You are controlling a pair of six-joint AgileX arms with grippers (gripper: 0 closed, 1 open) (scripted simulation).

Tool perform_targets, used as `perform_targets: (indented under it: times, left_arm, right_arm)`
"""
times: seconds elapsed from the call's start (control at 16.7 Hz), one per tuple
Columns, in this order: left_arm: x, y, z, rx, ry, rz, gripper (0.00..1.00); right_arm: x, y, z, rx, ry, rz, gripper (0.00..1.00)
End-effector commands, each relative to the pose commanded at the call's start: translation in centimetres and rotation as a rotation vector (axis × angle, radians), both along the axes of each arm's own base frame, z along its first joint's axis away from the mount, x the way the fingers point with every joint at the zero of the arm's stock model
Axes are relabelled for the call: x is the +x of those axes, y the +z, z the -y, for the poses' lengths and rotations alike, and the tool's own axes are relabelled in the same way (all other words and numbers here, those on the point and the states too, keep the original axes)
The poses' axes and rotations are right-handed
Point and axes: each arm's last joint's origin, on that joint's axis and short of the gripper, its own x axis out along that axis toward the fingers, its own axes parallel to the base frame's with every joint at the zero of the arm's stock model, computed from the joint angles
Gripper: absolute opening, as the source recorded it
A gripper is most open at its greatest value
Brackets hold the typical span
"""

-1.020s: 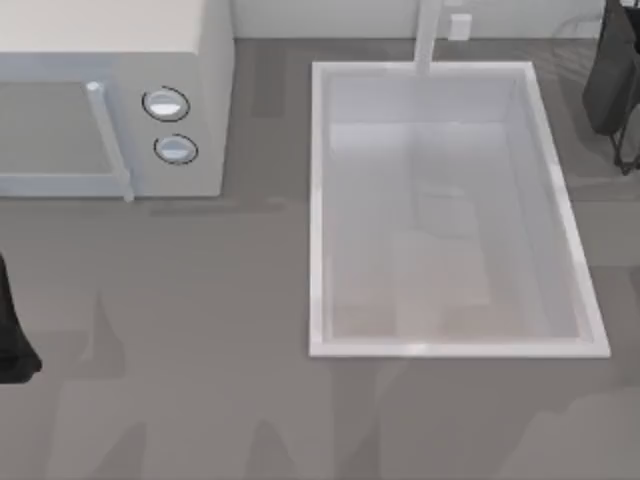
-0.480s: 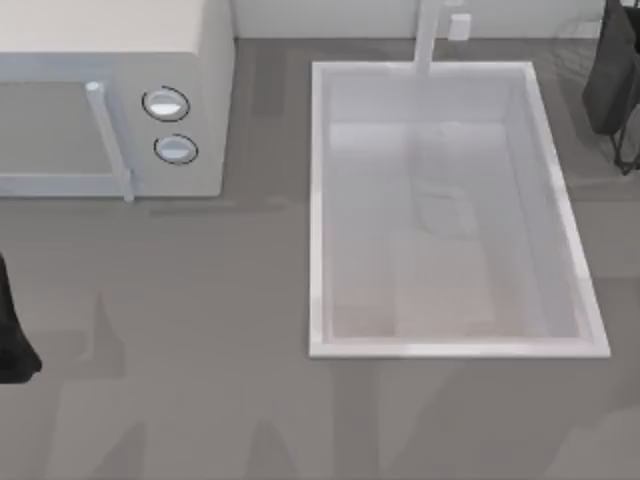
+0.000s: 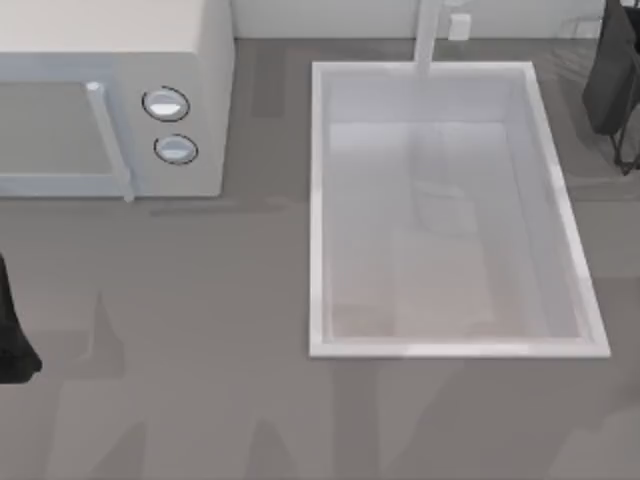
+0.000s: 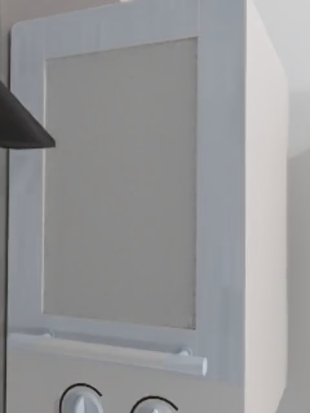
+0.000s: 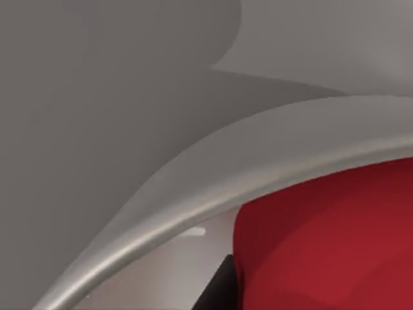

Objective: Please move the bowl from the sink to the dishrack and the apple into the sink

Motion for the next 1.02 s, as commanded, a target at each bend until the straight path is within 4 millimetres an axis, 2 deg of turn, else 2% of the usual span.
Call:
perform_targets:
  times: [0.48,0.96,1.02]
  left_arm:
    - [0.0,0.0,0.0,0.000,0.000,0.000,1.00]
    - [0.0,0.0,0.0,0.000,0.000,0.000,1.00]
    - [0.0,0.0,0.0,0.000,0.000,0.000,1.00]
  right_arm:
    - [0.0,0.0,0.0,0.000,0.000,0.000,0.02]
    - [0.0,0.0,0.0,0.000,0.000,0.000,0.00]
    - [-1.5,3.8,0.0,-0.007,-0.045,0.030,0.00]
